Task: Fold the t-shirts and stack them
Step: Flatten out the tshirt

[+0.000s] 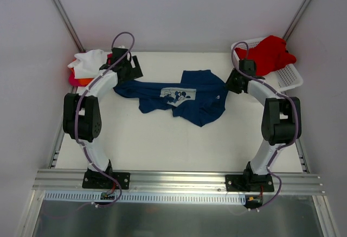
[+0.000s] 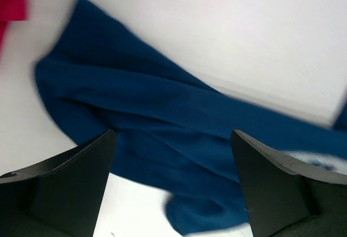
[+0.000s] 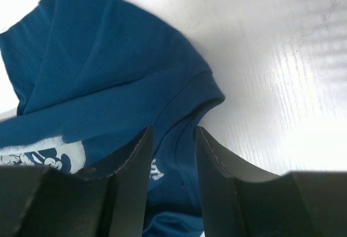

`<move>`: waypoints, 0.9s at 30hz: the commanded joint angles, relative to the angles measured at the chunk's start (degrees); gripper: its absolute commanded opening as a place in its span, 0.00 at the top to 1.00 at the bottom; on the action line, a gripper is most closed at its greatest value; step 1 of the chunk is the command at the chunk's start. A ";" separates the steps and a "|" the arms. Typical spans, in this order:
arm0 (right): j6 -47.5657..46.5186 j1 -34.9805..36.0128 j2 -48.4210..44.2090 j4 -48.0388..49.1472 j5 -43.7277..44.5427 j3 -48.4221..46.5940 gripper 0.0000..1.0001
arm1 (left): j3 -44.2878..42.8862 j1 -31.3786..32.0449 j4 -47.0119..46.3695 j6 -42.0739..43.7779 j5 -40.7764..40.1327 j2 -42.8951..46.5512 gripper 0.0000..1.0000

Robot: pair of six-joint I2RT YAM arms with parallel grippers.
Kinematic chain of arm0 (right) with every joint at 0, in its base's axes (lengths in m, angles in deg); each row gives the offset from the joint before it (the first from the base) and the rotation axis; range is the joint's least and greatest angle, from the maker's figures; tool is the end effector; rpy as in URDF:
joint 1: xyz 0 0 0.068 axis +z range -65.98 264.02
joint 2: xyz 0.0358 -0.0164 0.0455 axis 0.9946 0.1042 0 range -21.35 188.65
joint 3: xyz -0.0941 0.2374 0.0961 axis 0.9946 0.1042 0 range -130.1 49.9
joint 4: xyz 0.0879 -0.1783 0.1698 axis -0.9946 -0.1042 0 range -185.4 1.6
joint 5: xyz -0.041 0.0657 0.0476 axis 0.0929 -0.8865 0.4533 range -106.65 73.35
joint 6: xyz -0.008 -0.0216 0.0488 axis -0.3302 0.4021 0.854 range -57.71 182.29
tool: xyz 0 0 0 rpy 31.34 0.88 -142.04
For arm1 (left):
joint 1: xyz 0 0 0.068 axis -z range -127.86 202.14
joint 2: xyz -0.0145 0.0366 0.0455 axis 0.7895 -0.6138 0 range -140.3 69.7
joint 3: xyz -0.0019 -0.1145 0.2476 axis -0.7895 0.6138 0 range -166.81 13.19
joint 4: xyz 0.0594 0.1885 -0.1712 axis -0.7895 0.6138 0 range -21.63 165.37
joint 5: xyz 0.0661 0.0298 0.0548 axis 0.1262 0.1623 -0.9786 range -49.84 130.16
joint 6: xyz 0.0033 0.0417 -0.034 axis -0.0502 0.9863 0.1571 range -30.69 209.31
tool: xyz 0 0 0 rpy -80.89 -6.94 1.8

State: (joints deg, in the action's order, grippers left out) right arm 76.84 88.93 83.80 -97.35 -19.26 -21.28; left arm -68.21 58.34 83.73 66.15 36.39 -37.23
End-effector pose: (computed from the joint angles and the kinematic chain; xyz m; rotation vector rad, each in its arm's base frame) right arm 0.4043 0.0363 0.2066 0.1727 2.3232 0.2239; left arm 0.4244 -0.0437 0.2429 -0.3717 2.2596 -0.1922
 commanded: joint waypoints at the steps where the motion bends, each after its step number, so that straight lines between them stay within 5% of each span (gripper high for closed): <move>1: -2.85 1.94 -6.17 -2.56 5.33 -3.35 0.60 | 2.47 5.92 -0.06 -1.36 0.77 7.43 0.14; 8: -3.82 3.88 -8.90 -4.06 6.04 -3.09 0.60 | 4.41 17.88 -0.06 -5.40 -0.36 9.56 0.25; 11: -3.38 4.32 -10.04 -4.06 5.69 -2.13 0.60 | 4.24 19.82 -0.06 -6.63 1.30 6.66 0.41; 19: -3.38 5.11 -11.98 -3.79 5.34 -0.63 0.61 | 6.17 24.04 -0.15 -8.13 -2.29 2.17 0.53; 27: -2.95 5.29 -11.63 -3.53 4.81 -0.10 0.62 | 7.05 26.85 -0.15 -9.62 -3.88 0.94 0.54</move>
State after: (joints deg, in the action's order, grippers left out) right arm 74.04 93.76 74.90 -100.67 -14.50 -21.87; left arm -61.42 84.15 83.88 58.22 34.56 -36.79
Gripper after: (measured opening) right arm 0.386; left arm 0.457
